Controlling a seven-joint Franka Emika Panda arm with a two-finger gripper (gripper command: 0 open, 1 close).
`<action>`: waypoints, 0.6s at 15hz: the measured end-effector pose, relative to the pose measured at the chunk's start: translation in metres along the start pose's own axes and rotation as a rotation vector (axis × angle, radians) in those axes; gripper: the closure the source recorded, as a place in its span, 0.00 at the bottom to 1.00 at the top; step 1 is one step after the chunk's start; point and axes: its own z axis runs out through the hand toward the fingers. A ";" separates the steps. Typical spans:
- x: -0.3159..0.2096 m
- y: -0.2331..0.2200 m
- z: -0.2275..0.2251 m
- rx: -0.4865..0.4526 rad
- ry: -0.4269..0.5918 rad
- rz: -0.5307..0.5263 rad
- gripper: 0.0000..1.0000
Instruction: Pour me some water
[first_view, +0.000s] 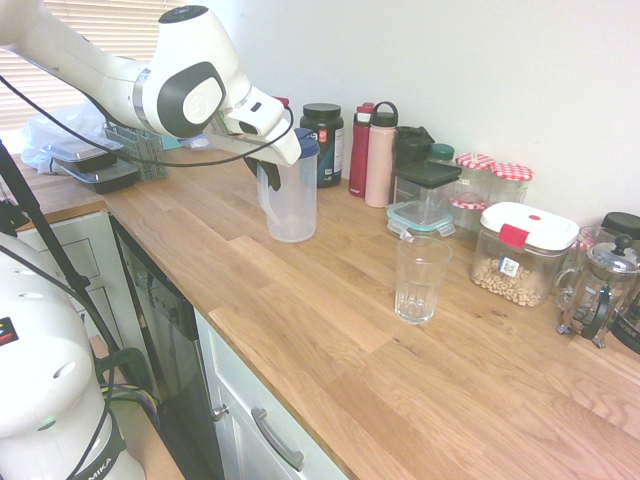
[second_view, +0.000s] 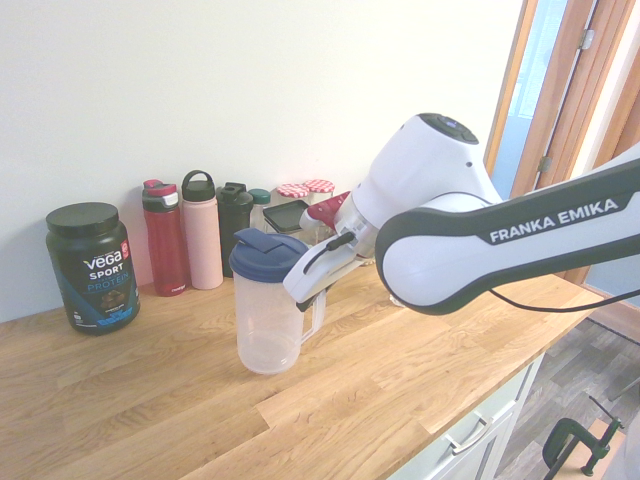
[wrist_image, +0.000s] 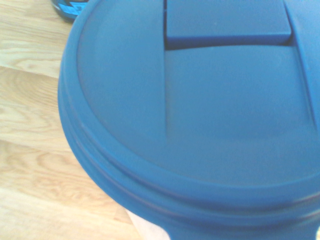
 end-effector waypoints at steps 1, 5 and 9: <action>0.000 0.000 0.004 0.001 -0.001 0.005 1.00; 0.001 0.000 0.010 0.002 -0.008 0.028 0.00; 0.002 0.000 0.012 0.004 -0.007 0.038 0.00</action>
